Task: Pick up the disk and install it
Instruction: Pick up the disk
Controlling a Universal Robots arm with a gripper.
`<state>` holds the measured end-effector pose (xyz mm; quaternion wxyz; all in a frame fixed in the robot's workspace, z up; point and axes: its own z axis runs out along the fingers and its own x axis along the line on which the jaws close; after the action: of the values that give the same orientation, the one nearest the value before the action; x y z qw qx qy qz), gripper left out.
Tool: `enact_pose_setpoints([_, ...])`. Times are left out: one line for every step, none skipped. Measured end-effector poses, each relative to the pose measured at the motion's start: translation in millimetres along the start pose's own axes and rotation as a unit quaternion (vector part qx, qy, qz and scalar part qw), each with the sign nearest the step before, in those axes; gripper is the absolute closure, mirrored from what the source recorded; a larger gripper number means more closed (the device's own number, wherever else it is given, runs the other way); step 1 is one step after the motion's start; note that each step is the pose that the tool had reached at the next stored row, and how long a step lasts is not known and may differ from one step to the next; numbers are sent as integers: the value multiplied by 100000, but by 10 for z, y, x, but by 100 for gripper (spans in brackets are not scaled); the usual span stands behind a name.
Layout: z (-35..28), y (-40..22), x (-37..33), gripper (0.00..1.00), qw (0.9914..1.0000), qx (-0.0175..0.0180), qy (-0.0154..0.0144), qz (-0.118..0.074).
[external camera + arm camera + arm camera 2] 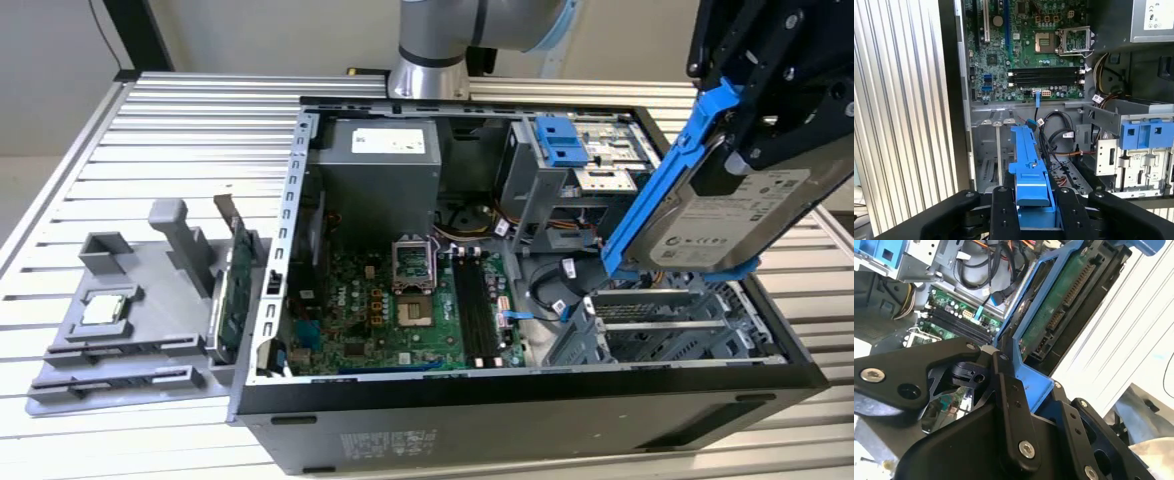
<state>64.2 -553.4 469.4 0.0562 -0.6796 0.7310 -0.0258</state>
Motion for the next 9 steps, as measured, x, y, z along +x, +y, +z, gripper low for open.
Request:
enact_pose_setpoints([6, -10, 15, 100, 100000, -1, 1, -4])
enact_pose_setpoints([13, -18, 32, 100, 100000, 0, -3, -4])
enact_pose_setpoints([20, -22, 48, 100, 100000, 0, 0, -3])
enact_pose_setpoints([29, -22, 62, 100, 100000, 0, -2, -1])
enact_pose_setpoints([36, -22, 75, 100, 100000, 0, -3, 3])
enact_pose_setpoints([43, -23, 88, 100, 100000, 0, -1, 0])
enact_pose_setpoints([50, -23, 100, 100, 100000, -2, 2, -12])
enact_pose_setpoints([57, -23, 109, 100, 100000, -2, -3, -26])
enact_pose_setpoints([66, -23, 118, 100, 100000, -1, -5, -41])
